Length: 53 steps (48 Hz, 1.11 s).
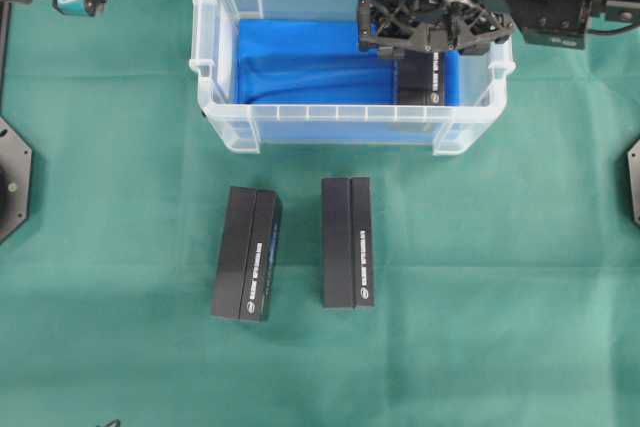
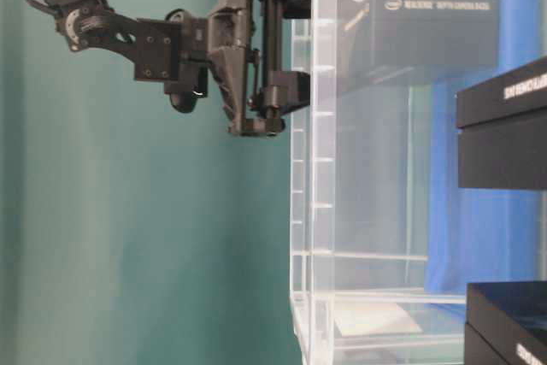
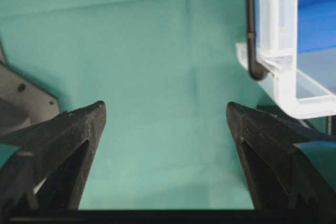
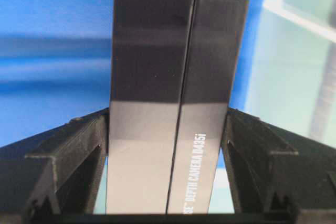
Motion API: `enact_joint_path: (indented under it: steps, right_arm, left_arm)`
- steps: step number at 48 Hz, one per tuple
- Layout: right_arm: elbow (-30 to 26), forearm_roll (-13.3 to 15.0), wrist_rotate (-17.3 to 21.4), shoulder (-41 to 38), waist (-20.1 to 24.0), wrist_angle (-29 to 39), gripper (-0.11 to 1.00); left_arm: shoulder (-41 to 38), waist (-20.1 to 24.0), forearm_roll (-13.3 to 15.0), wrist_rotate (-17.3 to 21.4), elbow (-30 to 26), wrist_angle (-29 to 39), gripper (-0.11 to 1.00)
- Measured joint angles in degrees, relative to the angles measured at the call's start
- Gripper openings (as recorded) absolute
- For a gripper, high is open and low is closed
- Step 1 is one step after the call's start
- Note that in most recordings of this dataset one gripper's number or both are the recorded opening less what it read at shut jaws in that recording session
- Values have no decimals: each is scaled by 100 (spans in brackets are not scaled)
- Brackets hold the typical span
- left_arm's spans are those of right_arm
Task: Take out the box from the case.
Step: 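Lift the right black box up out of the case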
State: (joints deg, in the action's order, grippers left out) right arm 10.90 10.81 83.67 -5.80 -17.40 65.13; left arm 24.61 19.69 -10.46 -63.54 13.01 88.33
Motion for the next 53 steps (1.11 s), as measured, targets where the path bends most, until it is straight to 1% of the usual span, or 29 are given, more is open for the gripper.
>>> enact_joint_path:
  steps: [16,27,42,53]
  right_arm:
    - [-334,35,-26,396,0,650,66]
    - [-633,53,-62,536,9,958,66]
    - [-1239,62,-246,589,44,1617,66]
    - [-1661,132,-255,589,105,2030,66]
  left_arm:
    - [0,0,0,0,0,-132,96]
    - [0,0,0,0,0,-132,96]
    - [0,0,0,18,0,-132,96]
    - [0,-9,0,35,0,-149,97]
